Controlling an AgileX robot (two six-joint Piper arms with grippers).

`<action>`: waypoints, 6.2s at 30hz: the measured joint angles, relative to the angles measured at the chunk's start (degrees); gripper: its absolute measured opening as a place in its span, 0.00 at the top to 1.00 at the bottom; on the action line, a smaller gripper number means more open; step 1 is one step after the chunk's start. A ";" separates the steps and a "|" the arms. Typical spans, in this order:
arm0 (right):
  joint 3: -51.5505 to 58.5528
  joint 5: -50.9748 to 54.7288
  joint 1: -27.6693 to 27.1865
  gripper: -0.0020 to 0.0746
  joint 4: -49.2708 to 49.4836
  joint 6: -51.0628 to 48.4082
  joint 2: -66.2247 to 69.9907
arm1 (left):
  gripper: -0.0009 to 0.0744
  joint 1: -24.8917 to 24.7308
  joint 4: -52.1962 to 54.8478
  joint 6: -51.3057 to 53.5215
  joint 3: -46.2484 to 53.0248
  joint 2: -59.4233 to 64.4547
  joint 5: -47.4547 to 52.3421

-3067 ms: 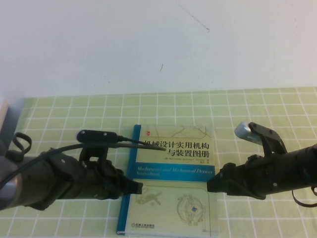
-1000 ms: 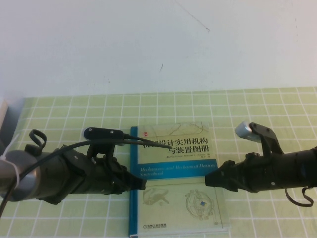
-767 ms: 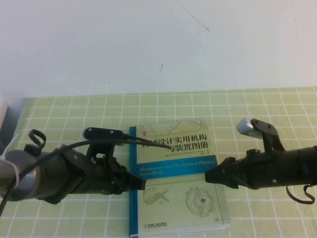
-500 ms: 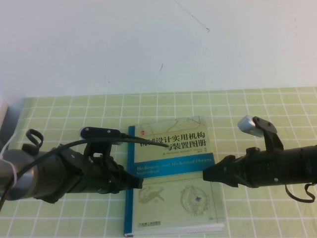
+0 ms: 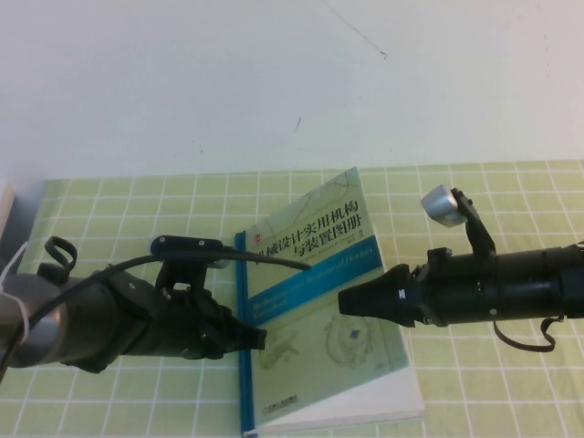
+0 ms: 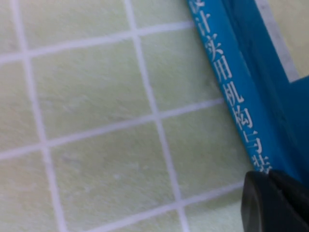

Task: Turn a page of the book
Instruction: Open the closed book

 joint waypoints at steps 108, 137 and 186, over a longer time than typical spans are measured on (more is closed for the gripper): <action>-4.99 -8.28 -6.43 0.33 -20.23 11.78 4.33 | 0.99 3.59 -1.44 -5.93 -11.43 8.38 11.54; -7.94 -4.71 -7.16 0.33 -28.30 18.09 7.91 | 0.99 3.50 -1.40 -5.20 -11.43 8.38 11.44; -16.11 5.29 -6.96 0.33 -30.47 25.30 7.91 | 0.99 3.50 -1.28 -3.45 -11.43 8.38 10.13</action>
